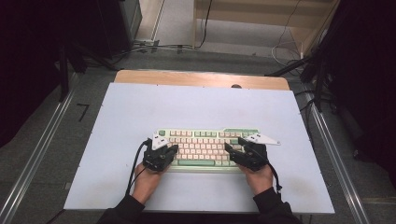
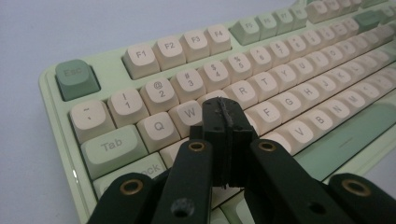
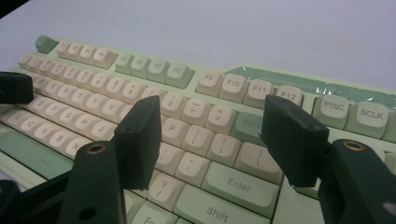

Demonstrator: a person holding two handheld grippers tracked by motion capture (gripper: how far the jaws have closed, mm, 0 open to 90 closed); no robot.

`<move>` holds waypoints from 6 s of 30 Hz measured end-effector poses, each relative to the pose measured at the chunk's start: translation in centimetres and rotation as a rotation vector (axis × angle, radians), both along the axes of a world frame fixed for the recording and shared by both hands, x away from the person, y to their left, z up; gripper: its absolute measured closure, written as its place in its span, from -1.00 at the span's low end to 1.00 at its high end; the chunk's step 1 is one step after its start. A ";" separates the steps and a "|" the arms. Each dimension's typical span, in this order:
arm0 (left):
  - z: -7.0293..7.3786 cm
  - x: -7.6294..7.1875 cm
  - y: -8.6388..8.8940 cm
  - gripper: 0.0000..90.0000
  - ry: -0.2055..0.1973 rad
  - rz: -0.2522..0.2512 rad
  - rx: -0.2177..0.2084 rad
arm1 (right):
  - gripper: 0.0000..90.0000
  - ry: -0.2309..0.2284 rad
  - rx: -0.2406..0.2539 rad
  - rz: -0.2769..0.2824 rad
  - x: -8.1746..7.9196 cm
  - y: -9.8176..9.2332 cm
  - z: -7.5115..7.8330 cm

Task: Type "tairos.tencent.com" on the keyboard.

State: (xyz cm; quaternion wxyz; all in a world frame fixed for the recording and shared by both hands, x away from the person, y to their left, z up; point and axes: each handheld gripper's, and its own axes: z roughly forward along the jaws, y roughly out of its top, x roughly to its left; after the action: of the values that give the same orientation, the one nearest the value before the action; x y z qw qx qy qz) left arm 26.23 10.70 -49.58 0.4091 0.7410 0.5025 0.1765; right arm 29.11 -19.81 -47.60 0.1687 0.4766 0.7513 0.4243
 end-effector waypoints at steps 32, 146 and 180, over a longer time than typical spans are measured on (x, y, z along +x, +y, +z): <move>1.2 -1.0 1.0 -0.13 -0.133 0.069 -0.095 | 0.17 -0.008 -0.006 0.011 -0.3 -0.6 0.0; 0.2 2.2 -4.1 1.00 -0.040 -0.065 -0.007 | -0.33 0.033 0.033 -0.021 -1.5 -1.9 -0.6; 1.7 0.8 -1.0 -0.28 -0.078 -0.018 -0.070 | -0.32 0.031 0.036 -0.008 -1.4 -1.6 -0.4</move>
State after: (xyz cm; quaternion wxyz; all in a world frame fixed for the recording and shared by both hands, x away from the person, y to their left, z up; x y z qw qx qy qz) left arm 27.06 9.66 -47.84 0.4557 0.7231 0.4854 0.1840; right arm 27.75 -21.44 -48.05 0.1500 0.4891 0.7441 0.4298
